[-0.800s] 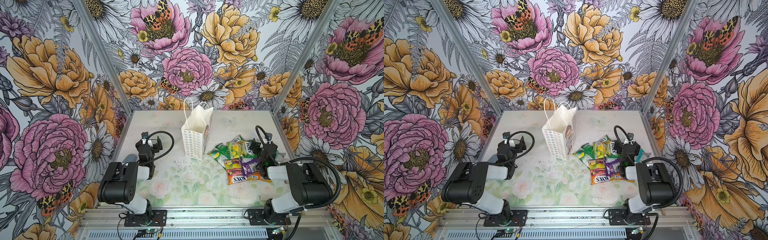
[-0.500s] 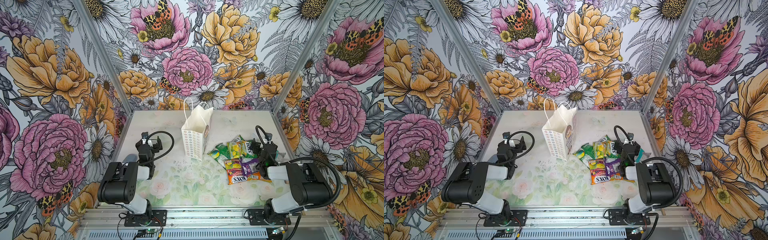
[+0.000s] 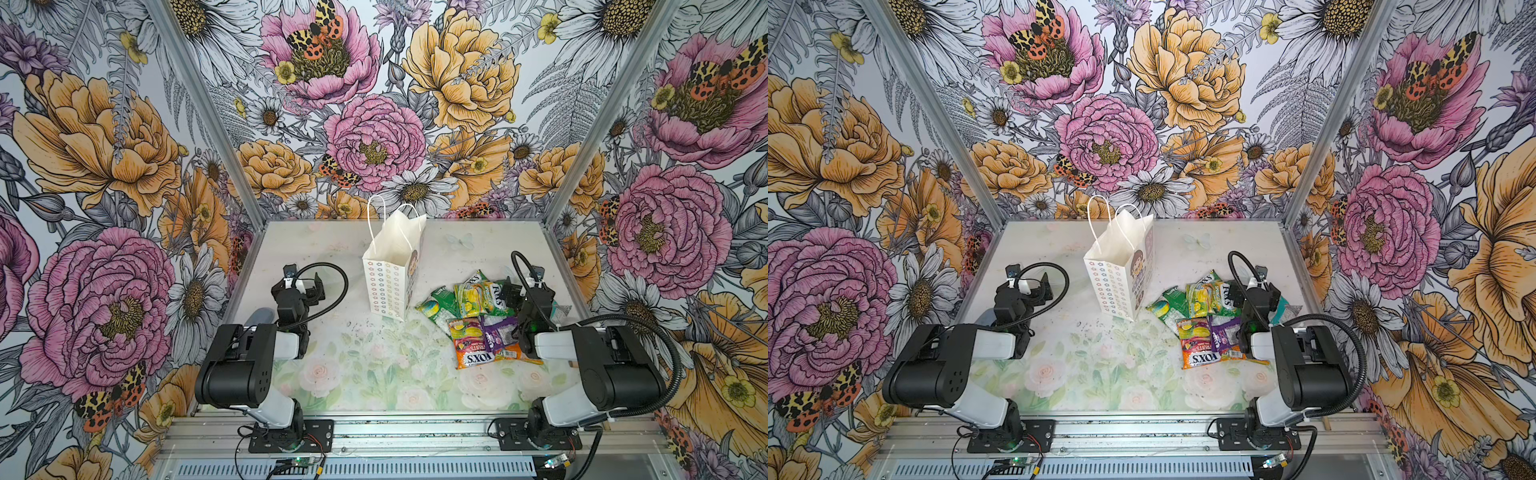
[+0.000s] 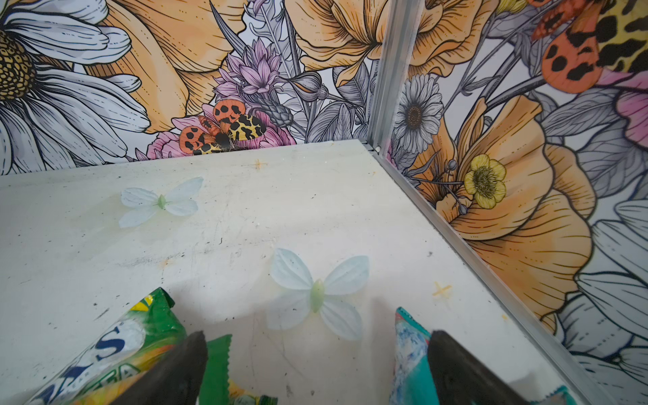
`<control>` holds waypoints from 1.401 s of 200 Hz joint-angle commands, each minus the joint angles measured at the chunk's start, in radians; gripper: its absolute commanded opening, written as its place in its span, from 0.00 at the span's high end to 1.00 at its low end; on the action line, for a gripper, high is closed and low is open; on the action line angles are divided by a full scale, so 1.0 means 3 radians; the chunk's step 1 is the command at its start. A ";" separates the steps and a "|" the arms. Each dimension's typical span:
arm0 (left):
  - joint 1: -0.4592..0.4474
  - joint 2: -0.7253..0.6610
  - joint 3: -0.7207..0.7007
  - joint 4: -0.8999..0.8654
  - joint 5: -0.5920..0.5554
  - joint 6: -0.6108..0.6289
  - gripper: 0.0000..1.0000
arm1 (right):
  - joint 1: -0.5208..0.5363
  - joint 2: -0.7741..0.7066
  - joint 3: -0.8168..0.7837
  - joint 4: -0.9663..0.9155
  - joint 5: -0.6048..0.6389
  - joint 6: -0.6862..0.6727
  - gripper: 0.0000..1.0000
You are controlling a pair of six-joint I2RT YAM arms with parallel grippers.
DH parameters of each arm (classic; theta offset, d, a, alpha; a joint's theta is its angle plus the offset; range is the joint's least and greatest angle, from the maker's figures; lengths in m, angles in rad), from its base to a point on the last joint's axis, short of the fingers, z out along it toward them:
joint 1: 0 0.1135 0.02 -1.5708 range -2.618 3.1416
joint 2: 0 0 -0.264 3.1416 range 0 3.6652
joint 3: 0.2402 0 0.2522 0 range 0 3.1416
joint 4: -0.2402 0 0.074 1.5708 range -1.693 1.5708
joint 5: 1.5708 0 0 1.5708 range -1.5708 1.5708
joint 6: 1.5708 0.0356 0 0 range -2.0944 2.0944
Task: Place the snacks into the paper bag
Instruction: Rotate the paper bag at the center of the table.
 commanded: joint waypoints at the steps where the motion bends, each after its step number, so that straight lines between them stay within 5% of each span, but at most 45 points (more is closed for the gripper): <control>1: 0.0011 0.0003 0.0044 0.0021 0.0088 -0.0023 0.01 | 0.0023 0.0047 0.0066 0.0110 0.0007 -0.0045 0.00; 85: 0.0010 0.0004 0.0041 0.0024 0.0086 -0.0022 0.01 | 0.0019 0.0045 0.0063 0.0115 0.0009 -0.0045 0.00; 108: -0.0075 -0.0080 0.0017 0.0029 -0.0220 -0.0027 0.01 | 0.0022 0.0039 0.0051 0.0131 0.0052 -0.0038 0.00; 132: -0.0185 -0.0529 0.0002 -0.0297 -0.0335 0.0089 0.01 | 0.0009 -0.0036 0.0001 0.0157 0.0109 0.0009 0.00; 198: -0.0276 -0.2128 0.0421 -0.2314 -0.0189 -0.0116 0.01 | 0.0004 -0.0135 -0.0011 0.0108 -0.0018 -0.0049 0.00; 245: -0.0286 -0.2803 0.0432 -0.2721 0.0055 -0.0503 0.01 | -0.0001 -0.0920 0.0217 -0.0918 -0.0043 -0.0057 0.00; 280: -0.0280 -0.2907 0.0599 -0.3034 -0.0233 -0.0864 0.01 | -0.0002 -0.1441 0.0577 -0.2058 -0.0028 0.0256 0.00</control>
